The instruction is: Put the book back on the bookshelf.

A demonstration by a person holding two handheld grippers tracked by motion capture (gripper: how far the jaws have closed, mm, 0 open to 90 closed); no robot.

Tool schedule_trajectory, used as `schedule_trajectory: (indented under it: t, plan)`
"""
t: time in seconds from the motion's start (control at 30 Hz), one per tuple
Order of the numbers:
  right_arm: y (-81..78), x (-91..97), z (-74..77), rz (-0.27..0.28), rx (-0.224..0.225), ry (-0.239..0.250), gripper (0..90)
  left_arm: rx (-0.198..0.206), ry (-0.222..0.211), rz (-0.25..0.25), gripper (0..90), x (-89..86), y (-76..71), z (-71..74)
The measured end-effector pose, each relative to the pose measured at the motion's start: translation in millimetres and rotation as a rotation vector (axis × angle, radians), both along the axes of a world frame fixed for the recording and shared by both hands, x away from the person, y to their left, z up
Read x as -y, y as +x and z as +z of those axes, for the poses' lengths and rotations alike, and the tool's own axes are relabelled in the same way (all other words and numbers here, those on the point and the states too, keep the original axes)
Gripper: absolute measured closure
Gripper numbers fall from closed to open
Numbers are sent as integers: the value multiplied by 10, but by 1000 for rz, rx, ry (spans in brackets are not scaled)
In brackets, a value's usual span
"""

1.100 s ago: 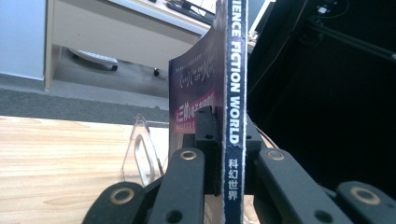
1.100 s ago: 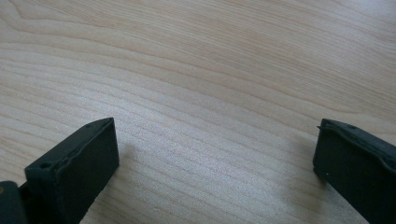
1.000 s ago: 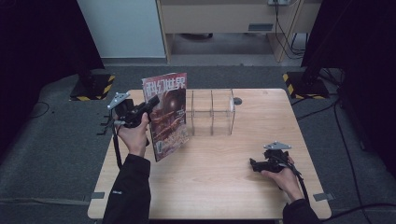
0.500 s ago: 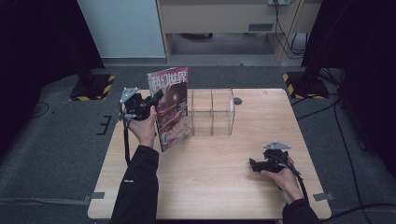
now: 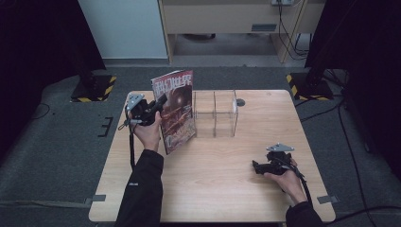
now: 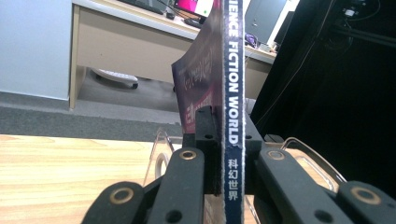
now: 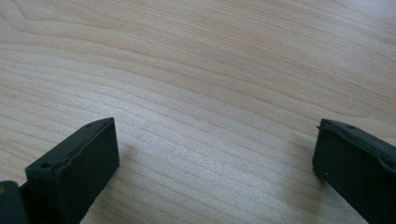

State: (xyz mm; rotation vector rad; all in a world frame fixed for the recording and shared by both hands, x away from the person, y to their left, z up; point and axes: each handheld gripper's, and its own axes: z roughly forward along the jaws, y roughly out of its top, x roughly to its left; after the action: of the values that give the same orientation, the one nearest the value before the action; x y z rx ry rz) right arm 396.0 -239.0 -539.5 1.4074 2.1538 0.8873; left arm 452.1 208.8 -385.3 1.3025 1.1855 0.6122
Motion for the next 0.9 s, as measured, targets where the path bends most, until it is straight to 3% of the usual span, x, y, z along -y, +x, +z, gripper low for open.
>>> schedule_trajectory:
  t: [0.17,0.4,0.57,0.73,0.9]
  plan:
    - [0,1,1,6,-1,-2,9,-17,32,-19,830,-44,-135,-34]
    - [-3,-2,1,6,-3,-1,8,-52,126,-48,823,-109,-383,-59]
    - [-8,-10,-2,-2,0,0,8,-75,129,-63,823,-177,-547,-131]
    - [-9,-9,-1,0,-2,1,7,-92,161,-82,815,-234,-704,-208]
    - [-9,-11,-2,-1,-1,1,7,-99,180,-92,801,-291,-783,-248]
